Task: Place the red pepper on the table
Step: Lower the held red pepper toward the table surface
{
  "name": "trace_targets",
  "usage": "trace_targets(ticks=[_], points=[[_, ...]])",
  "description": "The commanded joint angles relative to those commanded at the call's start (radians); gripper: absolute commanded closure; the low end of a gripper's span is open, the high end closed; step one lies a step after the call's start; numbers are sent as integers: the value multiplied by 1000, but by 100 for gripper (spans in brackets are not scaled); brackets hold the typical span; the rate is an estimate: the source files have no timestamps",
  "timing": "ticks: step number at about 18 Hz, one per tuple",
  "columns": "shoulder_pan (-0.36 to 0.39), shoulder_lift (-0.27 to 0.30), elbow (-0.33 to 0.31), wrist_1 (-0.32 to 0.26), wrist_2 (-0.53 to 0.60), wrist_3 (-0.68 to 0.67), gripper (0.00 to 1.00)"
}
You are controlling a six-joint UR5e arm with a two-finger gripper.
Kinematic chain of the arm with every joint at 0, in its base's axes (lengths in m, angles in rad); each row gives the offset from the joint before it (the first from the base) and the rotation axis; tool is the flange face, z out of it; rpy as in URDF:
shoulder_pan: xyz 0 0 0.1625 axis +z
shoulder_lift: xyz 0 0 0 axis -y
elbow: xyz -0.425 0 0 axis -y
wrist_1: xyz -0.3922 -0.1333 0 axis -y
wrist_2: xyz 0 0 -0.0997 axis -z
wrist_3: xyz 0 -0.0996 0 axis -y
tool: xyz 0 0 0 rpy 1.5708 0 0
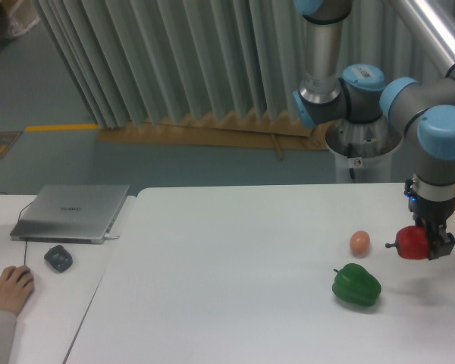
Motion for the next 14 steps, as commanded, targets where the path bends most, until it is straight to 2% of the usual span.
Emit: trace_targets(ticks=[3, 6, 14], points=[[0, -12, 0, 12, 2, 0, 58], [0, -15, -9, 51, 5, 3, 58], [0, -23, -11, 78, 69, 9, 58]])
